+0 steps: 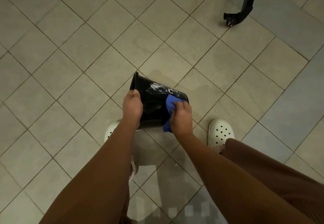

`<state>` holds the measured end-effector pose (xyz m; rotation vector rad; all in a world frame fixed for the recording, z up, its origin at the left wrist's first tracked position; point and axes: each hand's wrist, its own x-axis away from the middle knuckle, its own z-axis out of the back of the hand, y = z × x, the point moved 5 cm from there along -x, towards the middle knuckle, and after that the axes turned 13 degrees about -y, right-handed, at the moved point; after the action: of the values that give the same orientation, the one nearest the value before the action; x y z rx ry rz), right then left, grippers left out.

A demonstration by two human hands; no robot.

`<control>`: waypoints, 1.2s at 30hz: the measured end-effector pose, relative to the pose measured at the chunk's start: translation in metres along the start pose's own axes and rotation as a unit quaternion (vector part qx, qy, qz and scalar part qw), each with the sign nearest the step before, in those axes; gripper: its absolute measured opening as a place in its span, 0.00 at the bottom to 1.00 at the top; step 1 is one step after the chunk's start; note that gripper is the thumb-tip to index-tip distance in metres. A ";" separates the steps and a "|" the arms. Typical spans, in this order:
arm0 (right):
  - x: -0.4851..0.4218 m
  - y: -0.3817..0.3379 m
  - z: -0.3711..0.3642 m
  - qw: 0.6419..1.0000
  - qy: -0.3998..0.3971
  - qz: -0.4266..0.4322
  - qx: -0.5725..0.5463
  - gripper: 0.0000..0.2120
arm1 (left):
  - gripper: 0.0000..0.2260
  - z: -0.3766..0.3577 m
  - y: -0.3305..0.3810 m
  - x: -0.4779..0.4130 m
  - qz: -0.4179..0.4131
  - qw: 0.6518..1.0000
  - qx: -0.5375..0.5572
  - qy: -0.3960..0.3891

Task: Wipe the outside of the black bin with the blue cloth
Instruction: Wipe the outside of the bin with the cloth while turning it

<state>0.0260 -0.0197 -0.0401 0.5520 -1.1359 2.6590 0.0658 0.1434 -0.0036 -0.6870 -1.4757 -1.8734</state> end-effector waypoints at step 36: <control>0.004 -0.003 -0.014 0.968 -0.181 0.025 0.170 0.36 | 0.16 0.005 0.001 0.000 -0.012 1.000 -0.004 0.006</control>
<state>0.0197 -0.0068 -0.0455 1.1204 -0.7710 2.8929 0.0667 0.1486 -0.0020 -0.6634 -1.4756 -1.8980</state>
